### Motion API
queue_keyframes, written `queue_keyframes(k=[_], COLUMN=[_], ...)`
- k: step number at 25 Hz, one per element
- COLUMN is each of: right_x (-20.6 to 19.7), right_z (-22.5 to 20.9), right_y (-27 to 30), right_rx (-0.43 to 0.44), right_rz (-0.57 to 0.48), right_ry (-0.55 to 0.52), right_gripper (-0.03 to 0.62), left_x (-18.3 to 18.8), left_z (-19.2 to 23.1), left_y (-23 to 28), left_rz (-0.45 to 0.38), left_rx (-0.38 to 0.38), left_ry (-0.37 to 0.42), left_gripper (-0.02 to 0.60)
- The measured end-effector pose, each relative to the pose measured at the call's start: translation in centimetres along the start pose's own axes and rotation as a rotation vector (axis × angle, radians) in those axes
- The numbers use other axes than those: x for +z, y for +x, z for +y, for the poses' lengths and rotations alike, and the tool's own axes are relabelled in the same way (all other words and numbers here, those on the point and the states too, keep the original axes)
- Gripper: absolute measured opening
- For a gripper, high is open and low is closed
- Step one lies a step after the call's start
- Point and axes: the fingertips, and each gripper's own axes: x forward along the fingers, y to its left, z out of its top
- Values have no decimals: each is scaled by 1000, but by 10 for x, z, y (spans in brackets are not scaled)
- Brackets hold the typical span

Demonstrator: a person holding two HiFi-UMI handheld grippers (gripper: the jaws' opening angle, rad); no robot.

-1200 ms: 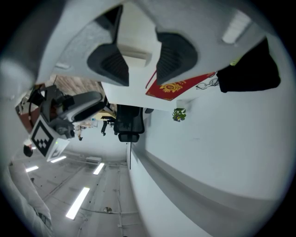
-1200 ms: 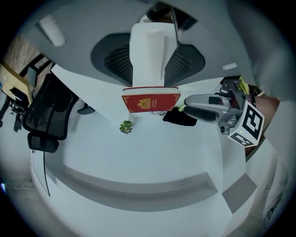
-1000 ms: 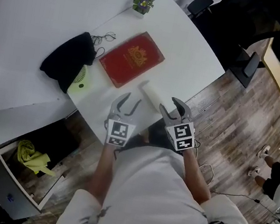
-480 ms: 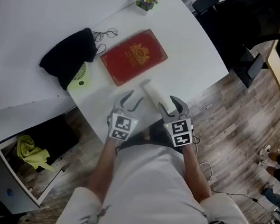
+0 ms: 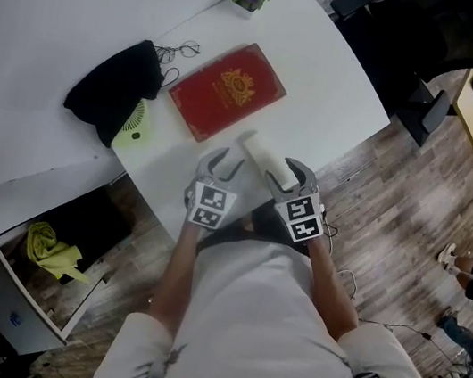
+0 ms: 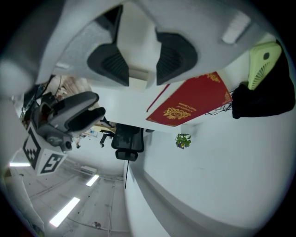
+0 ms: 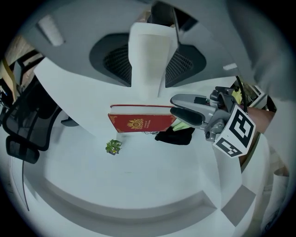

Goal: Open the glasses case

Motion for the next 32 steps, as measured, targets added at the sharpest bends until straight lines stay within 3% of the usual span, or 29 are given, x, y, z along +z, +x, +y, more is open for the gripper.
queue_keyframes(k=[16, 32], right_x=[-27, -46], right_z=[7, 9], right_y=[21, 42], right_rx=[41, 33], right_rz=[85, 178], right_ry=[-35, -77], right_gripper=[252, 311], left_x=[-30, -40], left_z=[-2, 0], left_y=[25, 40], left_rz=[86, 121], left_rx=[3, -8], left_ry=[-22, -30], left_gripper=[184, 184])
